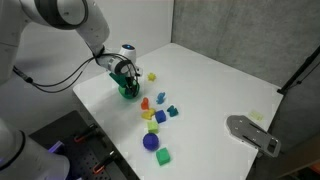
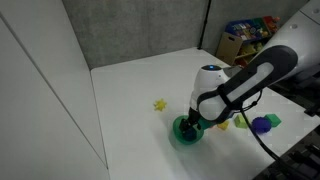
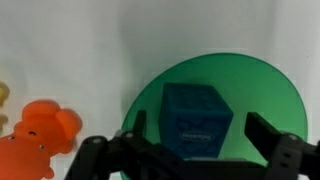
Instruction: Remove the blue block from the bowl and put it on top of the blue block on the table
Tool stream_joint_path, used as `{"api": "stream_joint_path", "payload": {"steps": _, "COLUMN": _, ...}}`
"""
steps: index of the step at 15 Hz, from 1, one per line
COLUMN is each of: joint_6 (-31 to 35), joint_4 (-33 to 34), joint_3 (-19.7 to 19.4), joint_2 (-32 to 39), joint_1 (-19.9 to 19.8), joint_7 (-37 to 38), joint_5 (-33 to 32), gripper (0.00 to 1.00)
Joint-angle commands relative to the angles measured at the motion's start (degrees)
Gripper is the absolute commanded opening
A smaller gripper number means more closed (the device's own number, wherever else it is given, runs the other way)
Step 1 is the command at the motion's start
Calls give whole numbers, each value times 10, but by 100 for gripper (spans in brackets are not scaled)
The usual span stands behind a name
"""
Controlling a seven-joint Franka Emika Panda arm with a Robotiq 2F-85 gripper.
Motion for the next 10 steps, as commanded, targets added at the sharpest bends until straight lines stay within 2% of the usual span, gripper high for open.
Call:
{"api": "stream_joint_path", "payload": {"steps": 1, "joint_6": 8, "joint_4": 21, "joint_3": -2, "joint_2": 19, "joint_1": 8, "joint_7": 21, "joint_5": -3, "gripper": 100}}
{"api": "stream_joint_path", "payload": {"steps": 7, "joint_6": 32, "joint_4": 32, "joint_3": -20, "joint_2": 35, "joint_1": 32, "joint_7": 43, "joint_5": -12, "gripper": 100}}
{"api": "stream_joint_path", "payload": {"steps": 8, "joint_6": 36, "joint_4": 32, "joint_3": -25, "joint_2": 36, "joint_1": 37, "joint_7": 46, "joint_5": -13, "gripper": 75}}
{"api": "stream_joint_path", "payload": {"steps": 9, "joint_6": 39, "joint_4": 31, "joint_3": -32, "joint_2": 35, "joint_1": 44, "joint_7": 49, "joint_5": -17, "gripper": 74}}
{"api": "stream_joint_path", "payload": {"steps": 10, "joint_6": 41, "joint_4": 31, "joint_3": -36, "joint_2": 35, "joint_1": 49, "joint_7": 51, "joint_5": -18, "gripper": 66}}
